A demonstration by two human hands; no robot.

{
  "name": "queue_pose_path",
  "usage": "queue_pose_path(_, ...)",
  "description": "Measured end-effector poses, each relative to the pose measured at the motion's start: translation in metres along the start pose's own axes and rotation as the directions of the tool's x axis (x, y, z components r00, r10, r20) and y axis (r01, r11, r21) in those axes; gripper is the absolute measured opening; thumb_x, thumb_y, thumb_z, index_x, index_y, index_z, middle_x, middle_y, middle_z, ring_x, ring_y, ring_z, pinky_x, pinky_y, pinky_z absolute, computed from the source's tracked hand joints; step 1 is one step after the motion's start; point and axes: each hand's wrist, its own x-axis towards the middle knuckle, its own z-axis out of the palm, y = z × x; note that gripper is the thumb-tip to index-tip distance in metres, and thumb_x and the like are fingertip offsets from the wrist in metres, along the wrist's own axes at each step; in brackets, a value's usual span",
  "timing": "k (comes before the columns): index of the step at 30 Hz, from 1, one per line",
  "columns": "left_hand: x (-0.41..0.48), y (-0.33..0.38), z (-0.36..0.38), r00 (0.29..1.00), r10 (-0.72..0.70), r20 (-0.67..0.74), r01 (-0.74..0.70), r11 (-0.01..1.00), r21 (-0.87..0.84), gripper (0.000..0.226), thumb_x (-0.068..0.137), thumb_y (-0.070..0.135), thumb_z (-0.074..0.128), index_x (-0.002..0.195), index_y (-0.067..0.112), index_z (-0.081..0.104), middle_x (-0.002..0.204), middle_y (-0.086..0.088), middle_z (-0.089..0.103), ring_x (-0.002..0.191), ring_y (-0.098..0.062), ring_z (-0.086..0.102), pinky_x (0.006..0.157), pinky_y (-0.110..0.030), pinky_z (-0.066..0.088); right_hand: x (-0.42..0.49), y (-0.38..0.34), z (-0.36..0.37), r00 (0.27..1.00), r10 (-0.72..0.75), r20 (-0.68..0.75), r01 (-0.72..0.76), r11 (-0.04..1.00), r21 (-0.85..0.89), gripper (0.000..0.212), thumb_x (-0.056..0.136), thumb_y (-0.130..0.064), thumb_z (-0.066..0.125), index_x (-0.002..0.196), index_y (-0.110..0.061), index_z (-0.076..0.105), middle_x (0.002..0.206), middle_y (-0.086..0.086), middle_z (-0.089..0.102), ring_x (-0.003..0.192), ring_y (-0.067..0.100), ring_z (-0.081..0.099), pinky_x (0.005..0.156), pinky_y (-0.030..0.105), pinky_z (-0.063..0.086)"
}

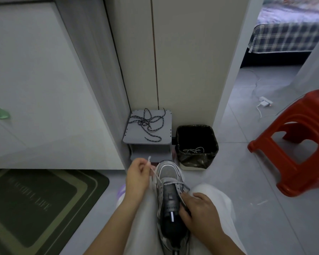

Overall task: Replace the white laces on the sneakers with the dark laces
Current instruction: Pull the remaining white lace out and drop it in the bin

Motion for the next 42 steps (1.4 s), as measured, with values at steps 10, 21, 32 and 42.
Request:
queue_pose_path(10,-0.025,-0.019,0.004,0.996,0.079,0.031,-0.084,0.969,0.232,0.008,0.09,0.021,0.058,0.083,0.023,0.061,0.078,0.009,0.065,0.073,-0.009,0.062,0.071,-0.029,0.05,-0.002,0.002,0.003,0.999,0.009,0.034,-0.009,1.0,0.014,0.031,0.075,-0.033,0.052,0.093,-0.018,0.072,0.066,-0.009,0.066,0.056,0.004,0.053,0.078,0.015,0.038)
queue_pose_path(21,-0.009,-0.024,0.004,0.964,-0.037,0.262,-0.072,0.915,0.397,0.021,0.079,0.033,0.072,0.098,0.025,0.069,0.094,0.009,0.063,0.076,-0.004,0.06,0.073,-0.024,0.049,-0.001,0.003,0.006,1.0,0.008,0.007,-0.008,1.0,0.014,0.032,0.075,-0.036,0.051,0.09,-0.018,0.073,0.066,-0.009,0.068,0.057,0.005,0.056,0.078,0.015,0.04)
queue_pose_path(32,0.003,-0.001,-0.004,0.996,0.001,0.084,0.005,0.998,-0.07,0.004,0.091,0.013,0.059,0.089,0.013,0.062,0.08,0.002,0.067,0.07,-0.004,0.063,0.063,-0.014,0.046,-0.003,0.005,0.007,1.0,-0.002,-0.009,0.002,1.0,0.022,0.033,0.076,-0.034,0.052,0.092,-0.015,0.073,0.068,-0.006,0.068,0.056,0.006,0.055,0.079,0.017,0.039)
queue_pose_path(42,-0.009,-0.007,-0.002,0.998,-0.009,-0.066,0.0,0.991,-0.132,0.012,0.092,0.009,0.055,0.083,0.015,0.06,0.077,0.001,0.07,0.069,-0.011,0.066,0.065,-0.021,0.049,-0.002,0.003,0.006,1.0,0.001,-0.013,-0.001,1.0,0.015,0.033,0.075,-0.033,0.052,0.093,-0.015,0.073,0.068,-0.007,0.068,0.057,0.005,0.054,0.082,0.016,0.038)
